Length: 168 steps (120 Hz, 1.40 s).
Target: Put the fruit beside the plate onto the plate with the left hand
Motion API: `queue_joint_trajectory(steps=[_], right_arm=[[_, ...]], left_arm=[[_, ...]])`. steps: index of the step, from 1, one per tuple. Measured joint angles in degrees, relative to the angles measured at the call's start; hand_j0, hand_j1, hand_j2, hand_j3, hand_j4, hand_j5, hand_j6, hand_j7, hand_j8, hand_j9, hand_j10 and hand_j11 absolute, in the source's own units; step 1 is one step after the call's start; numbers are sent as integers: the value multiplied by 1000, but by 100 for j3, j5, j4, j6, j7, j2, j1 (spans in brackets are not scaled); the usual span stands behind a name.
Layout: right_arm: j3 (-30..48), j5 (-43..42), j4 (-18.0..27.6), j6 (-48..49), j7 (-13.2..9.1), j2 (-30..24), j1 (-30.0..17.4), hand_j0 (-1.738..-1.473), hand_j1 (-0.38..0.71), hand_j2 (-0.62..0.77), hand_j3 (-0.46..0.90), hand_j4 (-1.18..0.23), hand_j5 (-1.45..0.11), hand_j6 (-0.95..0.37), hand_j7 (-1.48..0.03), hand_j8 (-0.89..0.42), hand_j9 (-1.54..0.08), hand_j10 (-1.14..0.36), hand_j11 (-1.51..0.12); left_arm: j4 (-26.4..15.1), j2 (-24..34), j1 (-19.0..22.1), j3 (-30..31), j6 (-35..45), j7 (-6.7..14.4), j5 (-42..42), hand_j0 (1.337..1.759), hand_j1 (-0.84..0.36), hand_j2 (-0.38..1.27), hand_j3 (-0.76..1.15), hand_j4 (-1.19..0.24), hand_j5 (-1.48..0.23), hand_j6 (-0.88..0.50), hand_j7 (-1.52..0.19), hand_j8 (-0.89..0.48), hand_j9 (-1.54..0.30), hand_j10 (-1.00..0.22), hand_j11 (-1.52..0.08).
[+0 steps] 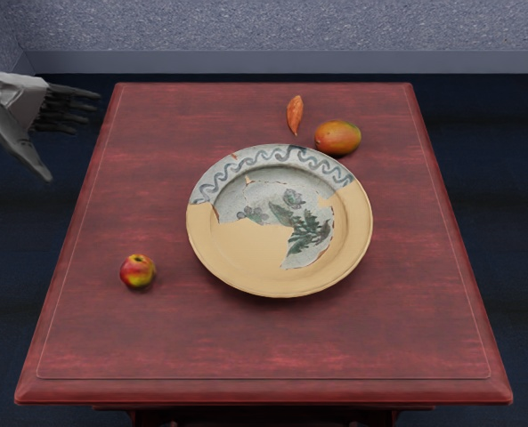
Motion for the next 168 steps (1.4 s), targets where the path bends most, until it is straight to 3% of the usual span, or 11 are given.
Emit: queue_joint_trajectory(steps=[18,26,35,58,68,77,90,106,119,153,168], right_arm=[[-4,-2,-4,2,0,0,-10,-1658,-349,0,0,-1,0,-1,0,-1,0,0,0],[-3,1,-15,-2,0,0,-9,-1658,-349,0,0,-1,0,-1,0,0,0,0,0],[-5,1,-22,-5,0,0,-8,-1658,-349,0,0,0,0,-1,0,-1,0,0,0],[-5,4,-27,-8,0,0,-7,-1658,-349,0,0,0,0,-1,0,-1,0,0,0],[-6,4,-27,-9,0,0,-7,-1658,-349,0,0,-1,0,-1,0,-1,0,0,0],[-7,3,-27,-7,0,0,-8,-1658,-349,0,0,-1,0,-1,0,-1,0,0,0],[-6,4,-28,-8,0,0,-8,-1658,-349,0,0,0,0,-1,0,-1,0,0,0],[-4,4,-28,-7,0,0,-8,-1658,-349,0,0,-1,0,-1,0,-1,0,0,0],[-6,4,-28,-9,0,0,-7,-1658,-349,0,0,-1,0,-1,0,-1,0,0,0],[-7,4,-28,-7,0,0,-8,-1658,-349,0,0,-1,0,-1,0,-1,0,0,0],[-6,4,-28,-9,0,0,-7,-1658,-349,0,0,-1,0,-1,0,-1,0,0,0]], left_arm=[[117,-41,13,-117,-2,-18,41,1658,329,4,0,-18,-23,-18,-23,-18,-23,-17,-23],[183,-792,-30,-128,-3,-15,187,1658,329,5,0,-18,-23,-18,-23,-18,-23,-17,-23],[351,-1515,-331,-105,-3,9,765,1658,328,4,0,-18,-23,-18,-23,-18,-23,-18,-23],[529,-1723,-496,412,-3,84,2094,1658,328,4,0,-19,-23,-19,-23,-19,-23,-18,-23],[314,-2389,-1599,1147,-3,132,1646,1658,330,4,0,-18,-22,-18,-22,-18,-22,-18,-22],[-166,-3637,-2499,1956,-3,149,1266,1658,330,3,0,-17,-21,-17,-21,-17,-21,-17,-21],[-976,-4306,-3015,2842,114,156,667,1658,326,4,0,-19,-25,-19,-25,-19,-25,-19,-25],[-1753,-5112,-2969,3476,1116,169,-1522,1658,321,4,0,-23,-30,-23,-30,-23,-30,-23,-30],[-1990,-5133,-2408,3612,2476,150,-2918,1658,324,4,0,-21,-27,-21,-27,-21,-27,-21,-27],[-2803,-5133,-2272,3415,5042,169,-4196,1658,329,3,0,-17,-22,-17,-22,-17,-22,-17,-22],[-3181,-5133,-2122,3114,5578,231,-4326,1658,330,3,0,-16,-21,-17,-21,-16,-21,-16,-21]])
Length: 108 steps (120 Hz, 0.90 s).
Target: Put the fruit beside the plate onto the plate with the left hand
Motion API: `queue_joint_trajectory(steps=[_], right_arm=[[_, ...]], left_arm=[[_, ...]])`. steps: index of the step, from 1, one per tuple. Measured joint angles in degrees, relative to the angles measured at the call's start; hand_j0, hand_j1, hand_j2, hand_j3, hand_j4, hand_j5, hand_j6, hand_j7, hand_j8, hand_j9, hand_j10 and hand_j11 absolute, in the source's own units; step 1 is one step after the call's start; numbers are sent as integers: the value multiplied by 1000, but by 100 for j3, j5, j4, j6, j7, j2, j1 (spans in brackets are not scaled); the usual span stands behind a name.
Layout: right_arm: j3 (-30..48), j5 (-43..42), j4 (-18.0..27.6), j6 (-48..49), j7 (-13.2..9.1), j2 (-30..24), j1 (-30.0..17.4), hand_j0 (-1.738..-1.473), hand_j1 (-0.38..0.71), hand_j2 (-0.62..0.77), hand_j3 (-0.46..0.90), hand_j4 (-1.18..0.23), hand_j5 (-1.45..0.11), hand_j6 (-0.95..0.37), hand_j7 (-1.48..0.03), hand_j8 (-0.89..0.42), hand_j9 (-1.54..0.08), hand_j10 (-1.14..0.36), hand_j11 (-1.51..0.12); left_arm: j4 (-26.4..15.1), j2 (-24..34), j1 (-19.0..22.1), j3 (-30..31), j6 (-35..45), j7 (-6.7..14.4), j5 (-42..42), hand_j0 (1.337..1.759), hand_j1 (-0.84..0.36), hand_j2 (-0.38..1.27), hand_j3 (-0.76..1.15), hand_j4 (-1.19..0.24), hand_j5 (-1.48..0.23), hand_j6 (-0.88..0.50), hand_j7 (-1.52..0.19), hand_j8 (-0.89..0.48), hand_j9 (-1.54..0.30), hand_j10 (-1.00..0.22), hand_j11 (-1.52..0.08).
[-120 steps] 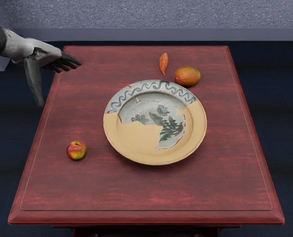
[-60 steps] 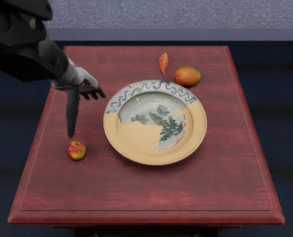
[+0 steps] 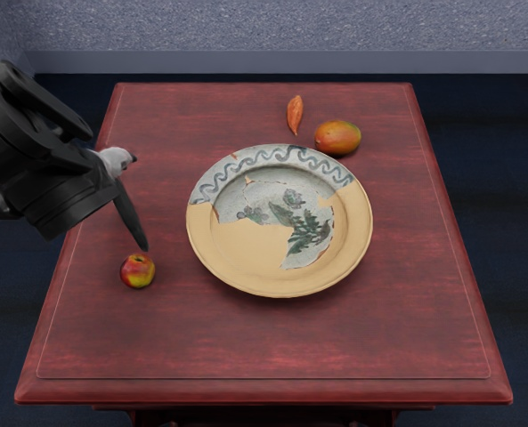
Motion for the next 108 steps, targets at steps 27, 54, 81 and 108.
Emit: queue_joint_trajectory(steps=[27,54,81,108], right_arm=[[1,0,0,0,0,0,-1,-1658,-349,0,0,-1,0,-1,0,-1,0,0,0],[1,0,0,0,0,0,0,-1658,-349,0,0,-1,0,-1,0,-1,0,0,0],[2,-1,0,1,0,0,0,-1658,-349,0,0,-1,0,-1,0,-1,0,0,0],[1,0,0,2,0,0,0,-1658,-349,0,0,-1,0,-1,0,-1,0,0,0]], left_arm=[[-187,0,53,-164,-560,298,-44,1658,330,3,0,-16,-21,-16,-21,-16,-21,-16,-21],[-206,0,267,-148,-692,322,-46,1658,266,14,0,-69,-90,-70,-90,-69,-90,-69,-90],[-190,0,522,-144,-614,327,-34,1658,101,41,0,-207,-269,-207,-269,-207,-269,-207,-269],[-174,0,658,-151,-239,327,-31,1658,46,51,0,-253,-328,-253,-328,-253,-328,-253,-328]])
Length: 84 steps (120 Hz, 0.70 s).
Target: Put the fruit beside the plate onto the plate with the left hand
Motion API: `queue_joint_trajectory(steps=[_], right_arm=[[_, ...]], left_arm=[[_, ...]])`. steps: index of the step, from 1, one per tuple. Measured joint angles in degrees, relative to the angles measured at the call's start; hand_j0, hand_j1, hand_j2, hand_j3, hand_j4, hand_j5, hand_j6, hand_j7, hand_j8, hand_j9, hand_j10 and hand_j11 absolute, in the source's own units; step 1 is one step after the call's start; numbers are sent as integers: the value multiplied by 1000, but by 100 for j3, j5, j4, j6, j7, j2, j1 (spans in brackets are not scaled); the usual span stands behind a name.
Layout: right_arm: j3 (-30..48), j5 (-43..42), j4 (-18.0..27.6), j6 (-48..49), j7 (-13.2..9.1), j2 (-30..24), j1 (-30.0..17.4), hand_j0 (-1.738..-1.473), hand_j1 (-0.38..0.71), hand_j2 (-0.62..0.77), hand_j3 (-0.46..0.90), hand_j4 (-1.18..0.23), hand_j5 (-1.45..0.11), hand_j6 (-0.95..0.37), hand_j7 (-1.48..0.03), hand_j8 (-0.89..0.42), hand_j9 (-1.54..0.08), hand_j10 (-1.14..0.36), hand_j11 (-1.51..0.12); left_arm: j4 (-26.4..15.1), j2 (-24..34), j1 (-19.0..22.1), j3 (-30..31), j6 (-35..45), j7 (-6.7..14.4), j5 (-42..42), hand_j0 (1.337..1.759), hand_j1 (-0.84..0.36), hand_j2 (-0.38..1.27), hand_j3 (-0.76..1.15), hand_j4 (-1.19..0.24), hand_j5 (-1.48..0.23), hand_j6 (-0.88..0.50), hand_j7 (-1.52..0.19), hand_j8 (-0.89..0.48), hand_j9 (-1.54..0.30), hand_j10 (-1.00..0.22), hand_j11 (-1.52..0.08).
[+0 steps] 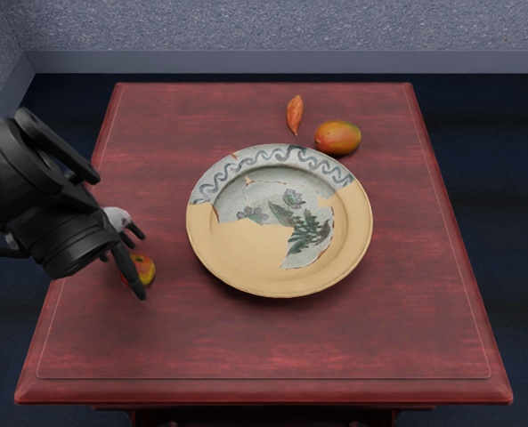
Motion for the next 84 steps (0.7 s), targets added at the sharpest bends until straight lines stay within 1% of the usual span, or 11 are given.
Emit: queue_joint_trajectory(steps=[66,84], right_arm=[[-1,0,0,-2,0,0,0,-1658,-349,0,0,-1,0,-1,0,-1,0,0,0],[0,0,0,-2,0,0,-1,-1658,-349,0,0,-1,0,-1,0,-1,0,0,0]], left_arm=[[-41,0,127,-276,340,13,29,1658,38,52,0,-259,-337,-259,-337,-259,-337,-259,-337],[-42,0,203,-284,596,10,34,1658,32,53,0,-264,-343,-264,-343,-264,-343,-264,-343]])
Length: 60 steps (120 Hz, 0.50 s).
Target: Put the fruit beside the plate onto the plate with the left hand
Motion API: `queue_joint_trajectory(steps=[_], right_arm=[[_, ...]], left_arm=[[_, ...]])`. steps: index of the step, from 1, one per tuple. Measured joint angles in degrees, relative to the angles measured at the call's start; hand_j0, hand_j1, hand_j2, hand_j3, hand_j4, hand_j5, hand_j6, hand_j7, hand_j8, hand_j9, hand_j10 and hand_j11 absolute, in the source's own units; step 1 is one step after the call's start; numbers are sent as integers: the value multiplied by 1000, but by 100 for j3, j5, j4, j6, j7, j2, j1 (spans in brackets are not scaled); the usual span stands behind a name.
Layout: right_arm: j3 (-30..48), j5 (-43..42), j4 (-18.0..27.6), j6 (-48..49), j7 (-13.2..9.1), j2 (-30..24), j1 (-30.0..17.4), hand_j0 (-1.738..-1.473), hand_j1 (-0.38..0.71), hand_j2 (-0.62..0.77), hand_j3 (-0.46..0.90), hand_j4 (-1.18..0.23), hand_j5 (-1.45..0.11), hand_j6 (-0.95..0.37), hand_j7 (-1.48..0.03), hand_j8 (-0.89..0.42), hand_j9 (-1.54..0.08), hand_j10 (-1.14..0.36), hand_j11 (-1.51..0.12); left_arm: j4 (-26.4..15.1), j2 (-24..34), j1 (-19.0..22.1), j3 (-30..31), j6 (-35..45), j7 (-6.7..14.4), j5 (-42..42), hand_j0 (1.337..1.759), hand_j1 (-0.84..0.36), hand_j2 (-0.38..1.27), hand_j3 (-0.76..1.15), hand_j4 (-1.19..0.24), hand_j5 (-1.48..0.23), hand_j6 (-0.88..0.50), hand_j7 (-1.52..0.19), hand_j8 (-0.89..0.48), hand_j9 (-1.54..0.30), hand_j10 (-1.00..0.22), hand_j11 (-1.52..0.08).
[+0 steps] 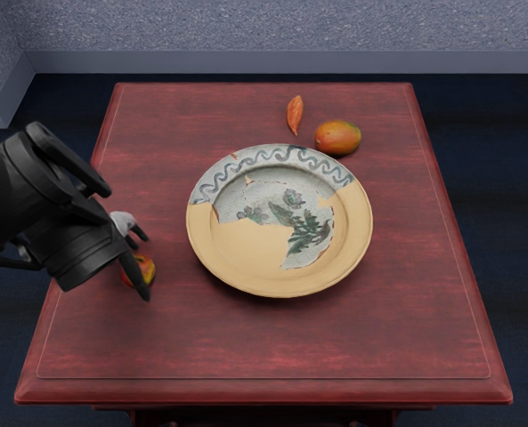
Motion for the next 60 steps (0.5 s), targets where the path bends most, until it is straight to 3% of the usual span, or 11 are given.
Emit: queue_joint_trajectory(steps=[60], right_arm=[[1,0,0,-1,0,0,1,-1658,-349,0,0,-1,0,-1,0,-1,0,0,0]], left_arm=[[0,0,117,-8,102,7,8,1658,-22,62,0,-309,-402,-309,-402,-309,-402,-309,-402]])
